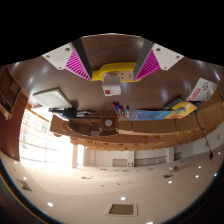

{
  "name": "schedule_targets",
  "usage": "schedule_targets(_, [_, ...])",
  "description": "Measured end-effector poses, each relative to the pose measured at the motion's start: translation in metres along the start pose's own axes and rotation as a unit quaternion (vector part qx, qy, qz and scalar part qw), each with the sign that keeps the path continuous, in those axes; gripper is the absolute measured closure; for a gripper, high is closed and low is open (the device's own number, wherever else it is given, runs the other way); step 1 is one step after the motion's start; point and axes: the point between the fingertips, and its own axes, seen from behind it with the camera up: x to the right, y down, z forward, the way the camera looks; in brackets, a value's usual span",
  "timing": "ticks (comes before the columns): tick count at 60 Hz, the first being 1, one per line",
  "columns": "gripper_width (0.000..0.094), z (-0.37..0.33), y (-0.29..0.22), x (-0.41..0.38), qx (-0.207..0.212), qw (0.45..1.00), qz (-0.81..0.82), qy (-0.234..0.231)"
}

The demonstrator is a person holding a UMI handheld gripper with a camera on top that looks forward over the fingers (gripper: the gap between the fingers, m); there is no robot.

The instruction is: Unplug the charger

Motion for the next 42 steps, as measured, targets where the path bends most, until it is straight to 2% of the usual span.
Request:
schedule_targets(12, [0.0095,0.063,-0.006,-0.007,0.006,1.000,0.000,-0.021])
schedule_targets(14, [0.0140,0.071,-0.005,-0.009,0.003,1.000,0.004,-0.029])
schedule_targets(20, [0.0406,0.086,-0.002,-0.004,-0.006,0.999,0.015,-0.030])
schedule_targets(25, [0.0534,0.090,-0.004,-0.013,-0.001,0.999,0.017,-0.050])
schedule_targets(31, [0.0562,0.091,-0.003,-0.012,-0.001,0.999,-0.005,-0.043])
schedule_targets(42, [0.0679,0.092,-0.005,-0.012,0.002,0.999,0.006,-0.043])
